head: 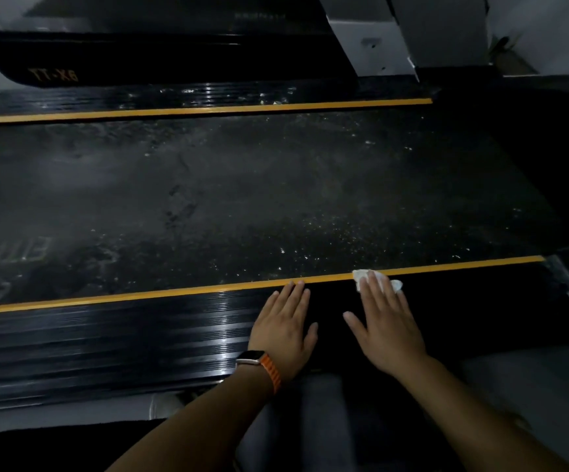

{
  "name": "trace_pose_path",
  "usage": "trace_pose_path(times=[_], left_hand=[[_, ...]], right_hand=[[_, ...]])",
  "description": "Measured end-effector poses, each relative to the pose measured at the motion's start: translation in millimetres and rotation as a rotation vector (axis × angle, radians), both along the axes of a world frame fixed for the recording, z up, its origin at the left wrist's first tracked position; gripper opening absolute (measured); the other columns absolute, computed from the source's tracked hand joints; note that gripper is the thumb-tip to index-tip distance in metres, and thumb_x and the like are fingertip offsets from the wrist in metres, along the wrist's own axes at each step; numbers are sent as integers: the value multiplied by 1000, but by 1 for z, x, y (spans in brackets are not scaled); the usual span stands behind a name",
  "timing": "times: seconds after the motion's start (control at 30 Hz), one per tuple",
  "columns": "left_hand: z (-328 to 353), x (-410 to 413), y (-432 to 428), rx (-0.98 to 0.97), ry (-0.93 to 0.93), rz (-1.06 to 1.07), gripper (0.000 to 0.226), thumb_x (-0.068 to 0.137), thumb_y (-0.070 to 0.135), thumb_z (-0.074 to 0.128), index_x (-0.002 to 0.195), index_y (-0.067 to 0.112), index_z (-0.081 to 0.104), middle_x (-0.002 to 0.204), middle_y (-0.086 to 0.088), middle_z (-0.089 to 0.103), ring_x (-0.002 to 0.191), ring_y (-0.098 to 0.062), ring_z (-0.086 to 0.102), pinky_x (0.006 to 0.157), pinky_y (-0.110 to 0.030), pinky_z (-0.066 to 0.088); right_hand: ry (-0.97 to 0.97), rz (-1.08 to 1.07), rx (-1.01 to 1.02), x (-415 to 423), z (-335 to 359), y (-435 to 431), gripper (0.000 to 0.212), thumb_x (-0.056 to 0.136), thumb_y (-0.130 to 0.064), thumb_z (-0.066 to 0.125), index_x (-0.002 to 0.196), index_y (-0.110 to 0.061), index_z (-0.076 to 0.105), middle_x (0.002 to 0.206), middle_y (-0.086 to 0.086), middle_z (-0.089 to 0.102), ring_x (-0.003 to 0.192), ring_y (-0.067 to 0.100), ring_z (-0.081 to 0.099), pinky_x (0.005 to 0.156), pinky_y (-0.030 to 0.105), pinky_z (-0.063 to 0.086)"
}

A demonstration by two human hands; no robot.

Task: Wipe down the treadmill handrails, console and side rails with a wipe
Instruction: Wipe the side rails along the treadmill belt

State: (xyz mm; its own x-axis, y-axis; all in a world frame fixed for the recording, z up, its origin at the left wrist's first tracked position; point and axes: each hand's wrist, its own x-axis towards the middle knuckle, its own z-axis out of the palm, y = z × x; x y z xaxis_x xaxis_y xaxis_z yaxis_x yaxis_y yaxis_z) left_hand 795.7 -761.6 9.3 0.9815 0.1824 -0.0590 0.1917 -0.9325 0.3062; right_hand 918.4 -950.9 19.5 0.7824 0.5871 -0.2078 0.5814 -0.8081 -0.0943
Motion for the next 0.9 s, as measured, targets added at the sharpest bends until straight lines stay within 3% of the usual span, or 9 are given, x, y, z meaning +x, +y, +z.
trace_pose_path(times=[0.1, 0.17, 0.3, 0.5, 0.67, 0.77, 0.9], left_hand=[[-6, -21, 26, 67, -26, 53, 68, 104, 52, 26, 160, 15, 29, 169, -2, 15, 158, -19, 13, 127, -36, 6], [-9, -30, 34, 77, -27, 89, 70, 103, 53, 26, 159, 13, 33, 168, -5, 22, 157, -19, 15, 128, -39, 12], [-9, -30, 30, 57, -27, 106, 73, 103, 54, 23, 162, 12, 25, 170, -5, 14, 157, -17, 1, 128, -38, 2], [-4, -32, 29, 55, -29, 102, 72, 103, 53, 25, 162, 11, 23, 171, -6, 11, 155, -14, -4, 127, -36, -3], [-7, -32, 31, 52, -28, 108, 71, 103, 52, 30, 161, 11, 28, 169, -7, 19, 156, -16, 5, 126, -36, 1], [-5, -32, 30, 54, -22, 105, 70, 104, 51, 30, 162, 12, 25, 170, -6, 16, 157, -17, 5, 126, -35, -2], [-2, -31, 29, 40, -12, 111, 71, 104, 51, 27, 164, 14, 17, 171, -4, 9, 158, -16, -1, 125, -33, -8]], right_hand=[[6, 141, 70, -27, -5, 35, 95, 96, -75, -6, 167, -14, 11, 174, 1, -3, 160, 19, -11, 129, 40, -4], [-3, 206, 84, -35, -10, 46, 93, 97, -75, -5, 167, -17, 13, 173, -2, -3, 161, 17, -9, 129, 42, -2], [-39, 175, 56, -21, -11, 20, 94, 92, -76, -16, 168, -23, 3, 173, -8, -11, 159, 10, -17, 130, 44, -1], [-54, -2, 72, -31, -11, 12, 93, 98, -74, 0, 167, -13, 15, 175, 4, 3, 162, 19, -5, 131, 46, 5], [-125, 208, 105, -66, -22, 49, 79, 103, -64, 26, 162, -12, 34, 172, 7, 24, 160, 23, 13, 125, 48, 14], [-139, 218, 117, -51, -23, 27, 77, 104, -65, 22, 163, -17, 32, 173, 1, 19, 161, 19, 12, 127, 45, 13], [-124, 26, 113, -33, -21, -15, 80, 105, -66, 8, 164, -17, 28, 173, 0, 13, 161, 17, 4, 129, 47, 13]])
